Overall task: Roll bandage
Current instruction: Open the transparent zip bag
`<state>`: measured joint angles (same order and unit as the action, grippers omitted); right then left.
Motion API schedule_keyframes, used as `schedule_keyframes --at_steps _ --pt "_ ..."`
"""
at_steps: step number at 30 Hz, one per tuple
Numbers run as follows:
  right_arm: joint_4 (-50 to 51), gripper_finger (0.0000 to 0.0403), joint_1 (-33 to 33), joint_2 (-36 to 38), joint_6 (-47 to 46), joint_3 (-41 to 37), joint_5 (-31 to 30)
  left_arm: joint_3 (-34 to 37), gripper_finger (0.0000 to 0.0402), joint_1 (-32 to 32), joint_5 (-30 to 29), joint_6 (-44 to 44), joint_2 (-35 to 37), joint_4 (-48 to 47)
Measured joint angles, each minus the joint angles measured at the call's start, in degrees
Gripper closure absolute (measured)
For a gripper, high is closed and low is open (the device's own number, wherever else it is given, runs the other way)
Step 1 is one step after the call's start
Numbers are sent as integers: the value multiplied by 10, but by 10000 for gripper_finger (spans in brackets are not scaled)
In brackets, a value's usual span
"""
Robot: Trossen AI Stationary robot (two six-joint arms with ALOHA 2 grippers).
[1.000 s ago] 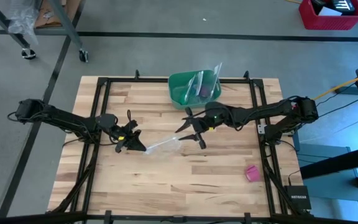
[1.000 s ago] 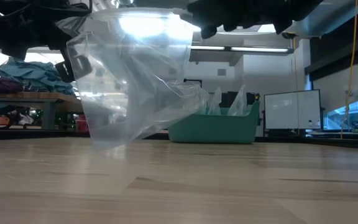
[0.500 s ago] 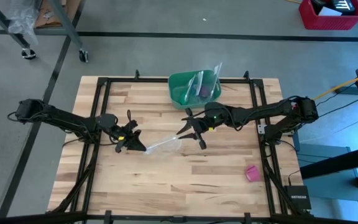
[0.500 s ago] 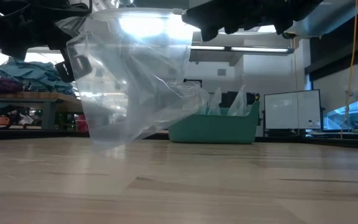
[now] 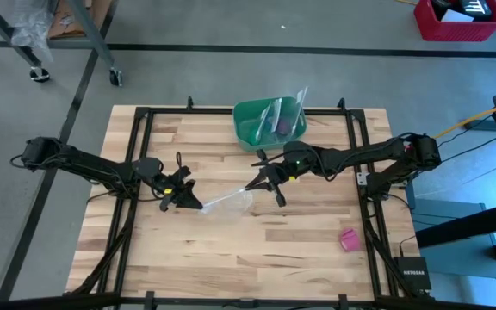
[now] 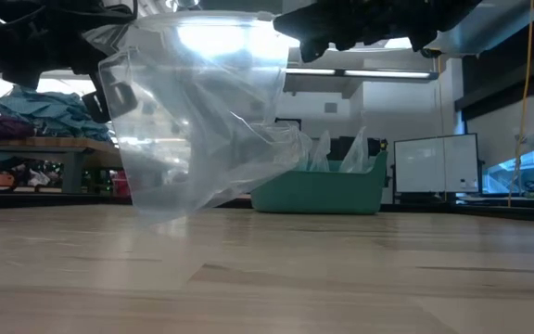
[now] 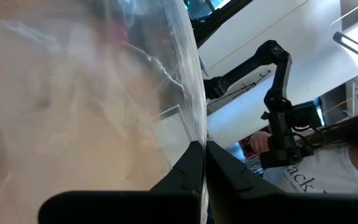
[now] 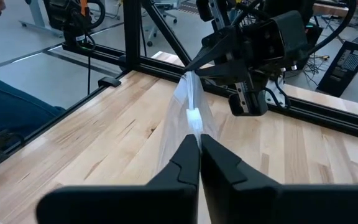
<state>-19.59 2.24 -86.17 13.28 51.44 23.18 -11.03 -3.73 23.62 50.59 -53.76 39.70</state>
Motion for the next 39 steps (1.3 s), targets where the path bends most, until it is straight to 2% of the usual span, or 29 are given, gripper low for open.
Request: schedule_keyframes --at_steps 7,12,19,23,27,34,39 --pt "0 396 0 0 -2 0 -10 0 380 0 -24 60 0 1" --pt "0 399 0 0 -4 0 -10 0 350 0 -36 56 0 4" --pt "16 400 0 0 -13 0 -11 0 284 0 -118 39 0 4" --pt "32 401 0 0 -13 0 -21 0 255 0 -152 11 0 15" --pt "43 401 0 0 -14 0 -22 0 240 0 -175 -40 0 69" --pt "66 401 0 0 -14 0 -57 0 235 0 -194 -99 0 130" --pt "97 402 0 3 -40 0 -82 0 235 1 -248 -146 -5 129"
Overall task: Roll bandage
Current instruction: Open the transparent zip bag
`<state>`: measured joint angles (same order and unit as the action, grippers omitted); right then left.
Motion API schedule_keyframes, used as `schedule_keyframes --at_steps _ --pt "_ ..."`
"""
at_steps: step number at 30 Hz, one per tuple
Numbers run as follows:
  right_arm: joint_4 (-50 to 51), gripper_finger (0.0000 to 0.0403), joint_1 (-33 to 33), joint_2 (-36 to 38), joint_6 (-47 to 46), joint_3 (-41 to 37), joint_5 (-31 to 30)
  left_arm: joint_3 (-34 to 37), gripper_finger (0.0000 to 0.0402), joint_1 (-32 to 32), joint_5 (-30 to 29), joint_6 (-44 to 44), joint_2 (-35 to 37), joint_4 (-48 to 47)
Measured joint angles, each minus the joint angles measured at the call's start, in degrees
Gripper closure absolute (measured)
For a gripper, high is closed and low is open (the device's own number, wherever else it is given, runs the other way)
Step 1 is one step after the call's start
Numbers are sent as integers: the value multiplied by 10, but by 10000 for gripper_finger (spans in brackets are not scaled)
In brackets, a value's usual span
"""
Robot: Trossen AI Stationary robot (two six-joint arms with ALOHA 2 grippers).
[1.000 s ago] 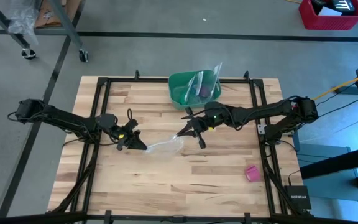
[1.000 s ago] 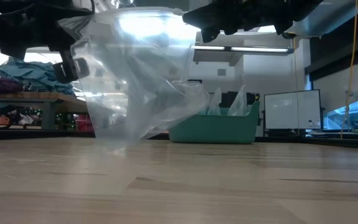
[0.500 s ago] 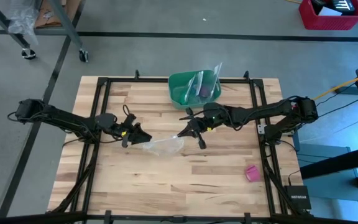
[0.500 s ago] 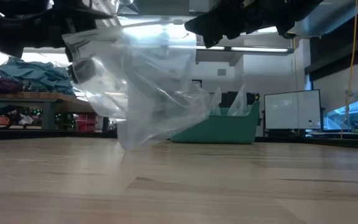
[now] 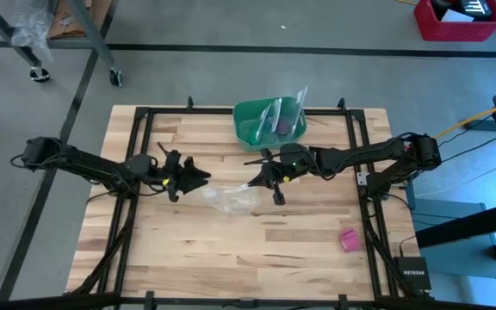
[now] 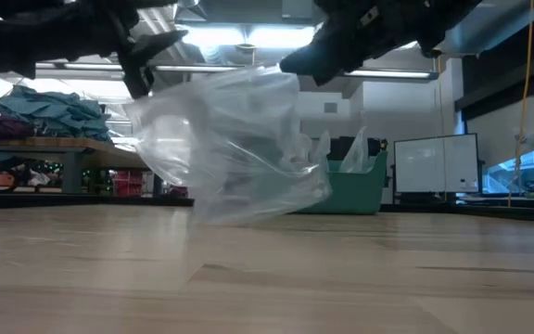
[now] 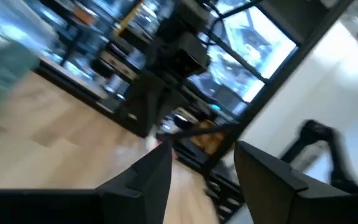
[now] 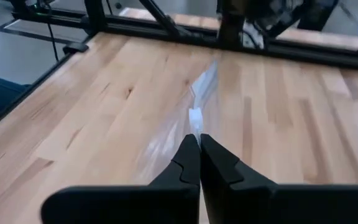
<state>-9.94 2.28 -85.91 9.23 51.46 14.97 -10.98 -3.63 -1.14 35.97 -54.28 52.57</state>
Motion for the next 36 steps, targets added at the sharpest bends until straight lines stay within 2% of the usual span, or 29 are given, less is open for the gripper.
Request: schedule_keyframes --at_steps 3,7,12,16,24,36 --pt "14 402 0 0 -12 0 -1 -10 235 0 -30 -39 -14 -16" --pt "37 402 0 0 -15 6 -5 -56 235 0 -32 -83 -50 -73" --pt "150 402 0 0 -2 65 -48 -132 235 1 -32 -156 -121 -144" --pt "224 402 0 0 36 112 -73 -177 235 12 -32 -183 -174 -141" --pt "235 402 0 0 62 143 -79 -227 235 37 -32 -194 -235 -142" --pt "231 402 0 0 63 142 -80 -242 235 41 -29 -199 -247 -141"
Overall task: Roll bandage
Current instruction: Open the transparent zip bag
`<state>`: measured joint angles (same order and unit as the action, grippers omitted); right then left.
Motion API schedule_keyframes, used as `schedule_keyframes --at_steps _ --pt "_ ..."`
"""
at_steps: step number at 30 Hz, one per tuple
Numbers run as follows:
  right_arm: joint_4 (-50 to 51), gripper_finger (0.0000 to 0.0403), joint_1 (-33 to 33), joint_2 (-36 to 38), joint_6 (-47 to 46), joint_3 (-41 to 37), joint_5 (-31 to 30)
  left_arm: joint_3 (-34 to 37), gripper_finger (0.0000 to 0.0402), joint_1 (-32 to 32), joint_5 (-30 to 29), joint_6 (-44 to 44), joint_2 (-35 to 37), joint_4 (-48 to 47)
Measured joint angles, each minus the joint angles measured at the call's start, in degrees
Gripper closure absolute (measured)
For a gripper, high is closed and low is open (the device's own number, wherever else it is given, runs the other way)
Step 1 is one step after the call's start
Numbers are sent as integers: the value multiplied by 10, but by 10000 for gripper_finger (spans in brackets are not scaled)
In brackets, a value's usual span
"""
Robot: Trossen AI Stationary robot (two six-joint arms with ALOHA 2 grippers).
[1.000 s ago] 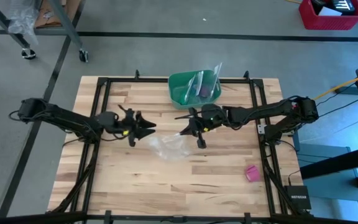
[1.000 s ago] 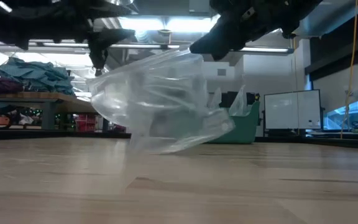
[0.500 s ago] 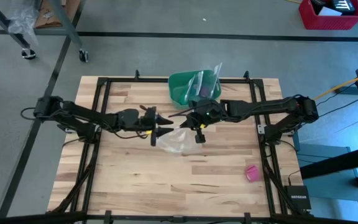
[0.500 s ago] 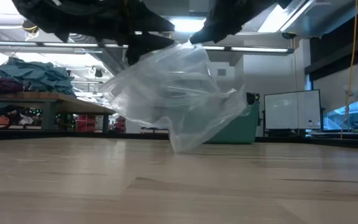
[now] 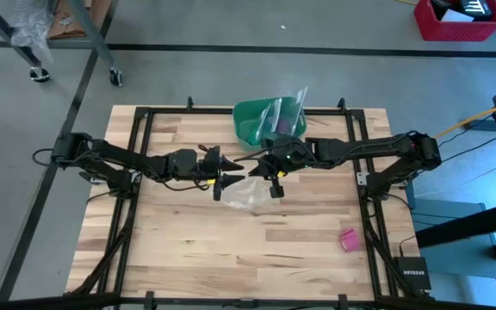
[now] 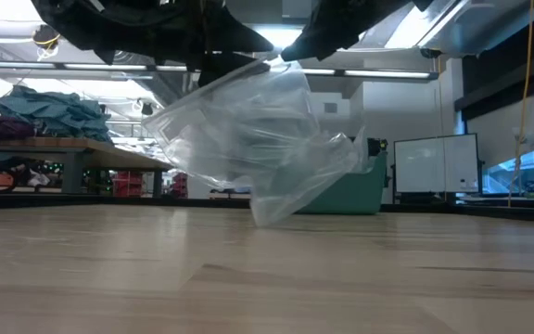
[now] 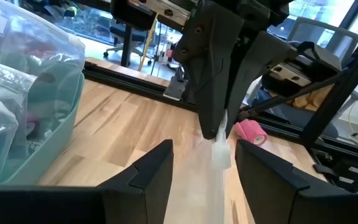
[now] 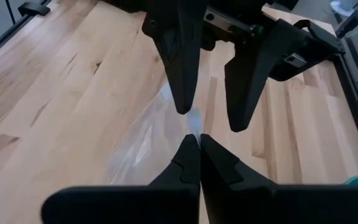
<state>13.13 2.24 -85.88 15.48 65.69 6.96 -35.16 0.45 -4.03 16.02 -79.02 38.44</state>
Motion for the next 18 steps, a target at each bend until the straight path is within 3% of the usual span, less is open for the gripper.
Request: schedule_keyframes --at_steps 18 --pt "-35 402 0 0 -1 0 -31 0 242 0 0 -4 0 1"
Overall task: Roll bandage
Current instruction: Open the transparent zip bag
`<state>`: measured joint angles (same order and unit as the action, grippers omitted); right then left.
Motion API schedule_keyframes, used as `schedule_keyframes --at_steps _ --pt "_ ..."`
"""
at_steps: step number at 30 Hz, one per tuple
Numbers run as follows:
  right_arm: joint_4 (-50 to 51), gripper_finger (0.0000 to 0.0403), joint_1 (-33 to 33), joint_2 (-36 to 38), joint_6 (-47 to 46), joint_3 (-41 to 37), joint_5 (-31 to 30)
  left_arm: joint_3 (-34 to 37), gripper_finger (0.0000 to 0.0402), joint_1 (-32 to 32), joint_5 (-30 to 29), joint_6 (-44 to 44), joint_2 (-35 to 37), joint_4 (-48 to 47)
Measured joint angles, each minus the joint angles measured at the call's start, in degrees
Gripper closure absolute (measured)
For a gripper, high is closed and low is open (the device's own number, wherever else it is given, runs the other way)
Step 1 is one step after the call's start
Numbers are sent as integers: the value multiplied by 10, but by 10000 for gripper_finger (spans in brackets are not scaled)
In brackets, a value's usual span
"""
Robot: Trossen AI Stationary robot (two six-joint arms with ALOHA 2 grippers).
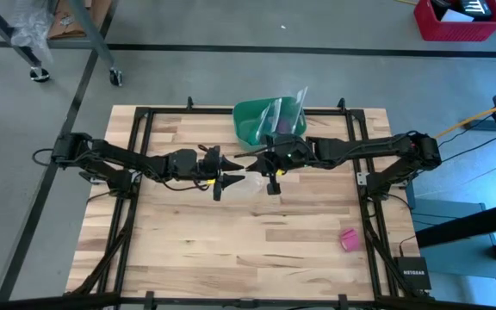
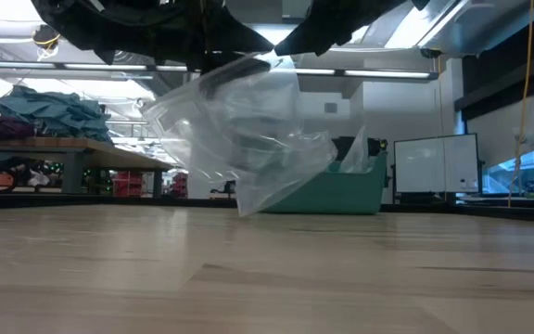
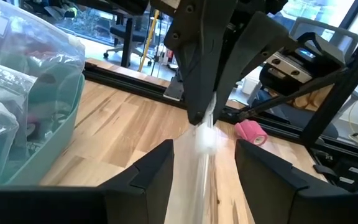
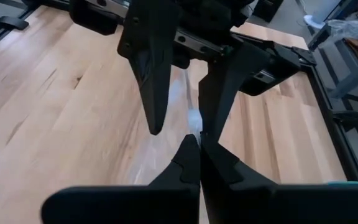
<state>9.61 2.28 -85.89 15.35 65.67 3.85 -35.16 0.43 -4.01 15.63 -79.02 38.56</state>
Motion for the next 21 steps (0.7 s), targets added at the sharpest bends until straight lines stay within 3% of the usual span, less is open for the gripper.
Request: schedule_keyframes --at_steps 9,21 --pt "0 402 0 0 0 0 0 0 296 0 0 -28 0 13" --pt "-10 402 0 0 0 0 2 0 325 0 0 -26 0 12"
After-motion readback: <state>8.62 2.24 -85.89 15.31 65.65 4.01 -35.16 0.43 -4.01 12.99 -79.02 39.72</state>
